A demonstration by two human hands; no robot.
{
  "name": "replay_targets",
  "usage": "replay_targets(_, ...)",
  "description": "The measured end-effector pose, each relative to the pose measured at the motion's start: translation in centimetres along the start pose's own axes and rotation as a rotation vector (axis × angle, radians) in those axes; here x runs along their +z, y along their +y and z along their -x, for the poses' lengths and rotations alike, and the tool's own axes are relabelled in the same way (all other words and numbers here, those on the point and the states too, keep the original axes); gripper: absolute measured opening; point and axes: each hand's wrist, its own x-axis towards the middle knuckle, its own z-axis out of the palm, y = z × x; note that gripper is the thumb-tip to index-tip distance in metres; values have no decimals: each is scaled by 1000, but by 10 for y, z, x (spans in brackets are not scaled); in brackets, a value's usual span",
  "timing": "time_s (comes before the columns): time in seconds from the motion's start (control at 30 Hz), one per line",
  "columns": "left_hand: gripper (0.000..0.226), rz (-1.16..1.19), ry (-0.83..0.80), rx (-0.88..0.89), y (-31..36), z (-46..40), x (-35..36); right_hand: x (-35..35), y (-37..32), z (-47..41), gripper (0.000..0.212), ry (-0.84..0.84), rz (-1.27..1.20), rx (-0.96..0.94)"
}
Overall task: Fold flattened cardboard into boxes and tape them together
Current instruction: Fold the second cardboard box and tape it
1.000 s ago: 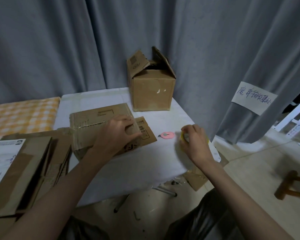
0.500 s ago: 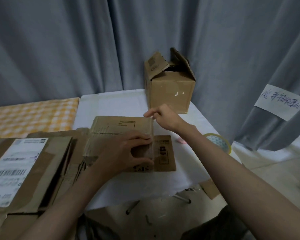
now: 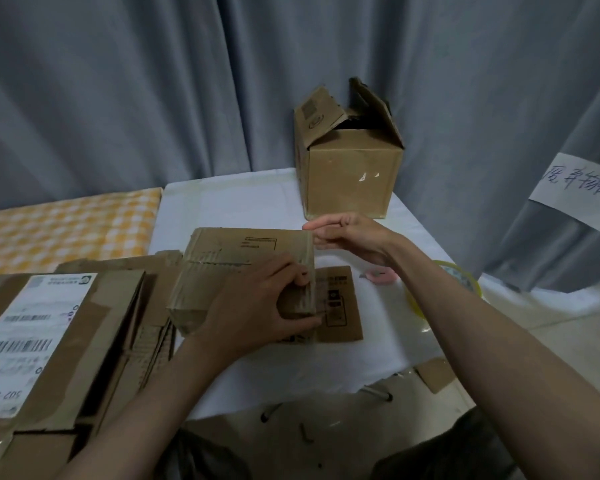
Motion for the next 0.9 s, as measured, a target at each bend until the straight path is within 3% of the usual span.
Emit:
replay_targets(0.17,45,-57,60,-38,12,2,6,-4,12,-6,25,-31,-22,-69)
replay_targets(0.5,39,-123,198,-184,36,5,36,9,29,2,22,109,-28,-197)
replay_targets(0.7,46,-9,165,-181,32,4,26,1,20,-2,32,46,-90,-50)
replay_targets(0.8,46,91,182,-305,36,-2,22,-3,19,-3,43,-22,-98,-45)
replay_targets(0.9,34,81,202,-384,40,-8,26,-7,21,0,39,-110,-92,-77)
